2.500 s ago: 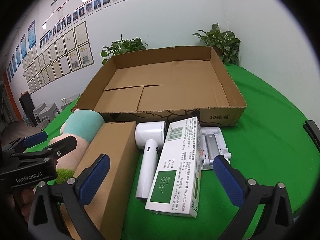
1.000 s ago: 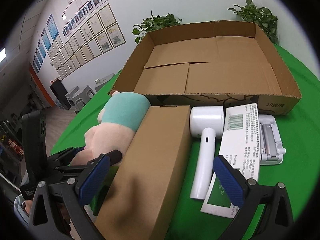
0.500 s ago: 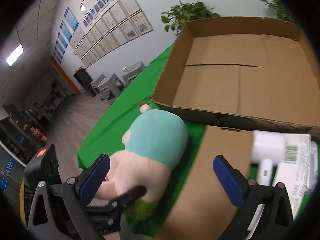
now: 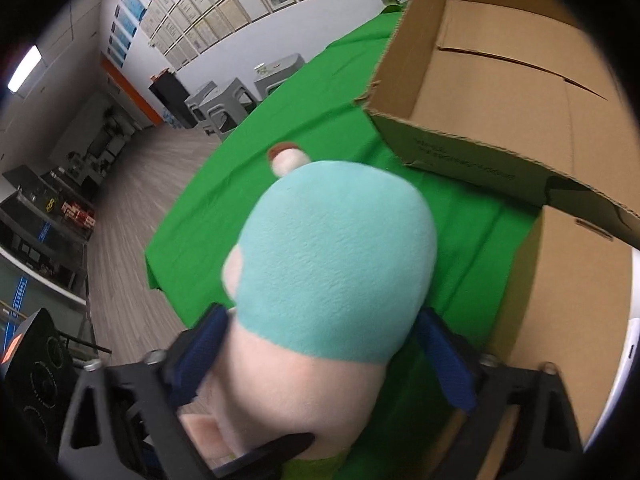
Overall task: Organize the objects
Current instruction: 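Lift the plush pig with the left gripper and carry it over the cardboard tray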
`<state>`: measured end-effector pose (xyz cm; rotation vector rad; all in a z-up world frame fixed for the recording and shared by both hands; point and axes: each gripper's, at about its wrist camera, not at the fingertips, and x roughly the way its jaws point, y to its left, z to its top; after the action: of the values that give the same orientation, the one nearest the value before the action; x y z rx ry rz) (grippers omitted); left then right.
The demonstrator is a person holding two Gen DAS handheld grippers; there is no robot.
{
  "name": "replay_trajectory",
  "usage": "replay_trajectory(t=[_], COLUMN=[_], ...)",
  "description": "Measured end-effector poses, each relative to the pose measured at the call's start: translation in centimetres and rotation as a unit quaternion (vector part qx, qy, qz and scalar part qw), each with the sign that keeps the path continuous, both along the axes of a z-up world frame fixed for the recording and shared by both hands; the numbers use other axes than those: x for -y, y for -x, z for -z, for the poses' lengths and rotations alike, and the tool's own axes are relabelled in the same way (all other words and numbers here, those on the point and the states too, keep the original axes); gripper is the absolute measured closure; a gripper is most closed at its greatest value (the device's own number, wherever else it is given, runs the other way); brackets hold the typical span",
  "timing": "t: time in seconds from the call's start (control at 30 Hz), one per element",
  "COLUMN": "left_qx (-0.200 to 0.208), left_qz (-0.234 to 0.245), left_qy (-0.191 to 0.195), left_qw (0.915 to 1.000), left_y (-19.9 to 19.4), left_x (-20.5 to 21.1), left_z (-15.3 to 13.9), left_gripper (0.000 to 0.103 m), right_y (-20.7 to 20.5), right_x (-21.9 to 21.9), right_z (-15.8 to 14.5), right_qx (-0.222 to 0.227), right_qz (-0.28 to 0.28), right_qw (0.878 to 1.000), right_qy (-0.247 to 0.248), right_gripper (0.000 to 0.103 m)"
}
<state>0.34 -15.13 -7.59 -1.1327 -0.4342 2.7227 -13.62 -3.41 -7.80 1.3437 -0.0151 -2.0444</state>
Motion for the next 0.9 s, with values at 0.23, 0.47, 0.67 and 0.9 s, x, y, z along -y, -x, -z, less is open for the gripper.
replay_trajectory(t=[0.23,0.47,0.67,0.9], left_qx=[-0.007,-0.019,-0.123,-0.240], left_qz=[0.010,0.025,0.060,0.111], left_qy=[0.009,0.043,0.091,0.106], left_qw=[0.9999,0.9986,0.9864,0.9586], left_y=[-0.4,-0.4,-0.5,3.2], left_x=[-0.3,-1.4,-4.2,-7.6], left_z=[0.0,-1.5,-7.6,-14.9], left_gripper=[0.045,0.047,0.047,0.047], right_y=[-0.7,-0.4,-1.2,0.8], right_x=[-0.4,-1.2,-4.2,-8.7], right_z=[0.2,0.1,-5.9,-14.2], right_qx=[-0.011,-0.023,-0.130,-0.253], right_qz=[0.013,0.023,0.041,0.095], right_qw=[1.000,0.998,0.985,0.954], right_qy=[0.008,0.047,0.105,0.128], right_gripper=[0.030,0.044,0.046,0.046])
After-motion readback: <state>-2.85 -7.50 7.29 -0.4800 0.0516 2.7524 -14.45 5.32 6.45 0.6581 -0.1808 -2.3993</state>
